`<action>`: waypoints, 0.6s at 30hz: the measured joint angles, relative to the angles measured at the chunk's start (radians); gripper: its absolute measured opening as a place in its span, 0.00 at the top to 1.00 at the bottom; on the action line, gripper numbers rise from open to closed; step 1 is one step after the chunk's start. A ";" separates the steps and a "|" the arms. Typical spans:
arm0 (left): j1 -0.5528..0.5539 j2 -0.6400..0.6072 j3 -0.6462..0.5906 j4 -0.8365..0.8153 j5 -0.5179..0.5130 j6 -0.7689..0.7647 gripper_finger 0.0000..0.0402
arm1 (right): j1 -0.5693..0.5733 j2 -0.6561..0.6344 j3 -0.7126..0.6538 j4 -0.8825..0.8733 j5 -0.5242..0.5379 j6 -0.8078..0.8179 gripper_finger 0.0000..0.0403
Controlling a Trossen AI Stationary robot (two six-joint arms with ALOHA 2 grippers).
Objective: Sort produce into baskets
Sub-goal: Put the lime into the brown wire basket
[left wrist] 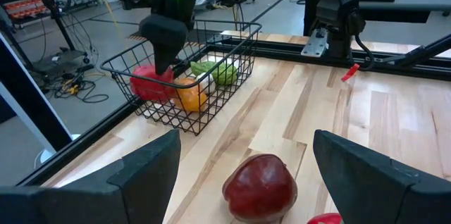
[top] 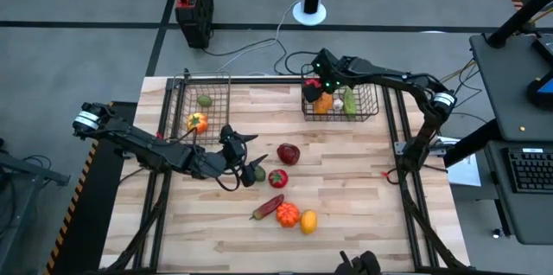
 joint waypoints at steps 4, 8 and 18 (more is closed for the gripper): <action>0.000 0.000 0.000 0.000 0.000 0.000 0.24 | 0.000 0.000 0.000 0.000 0.000 -0.003 0.16; 0.000 0.000 0.000 -0.001 0.000 0.000 0.24 | 0.001 -0.001 0.004 -0.001 0.000 -0.008 0.15; 0.000 0.000 0.000 -0.028 0.009 -0.007 0.24 | 0.036 -0.134 0.004 -0.037 0.001 -0.040 0.17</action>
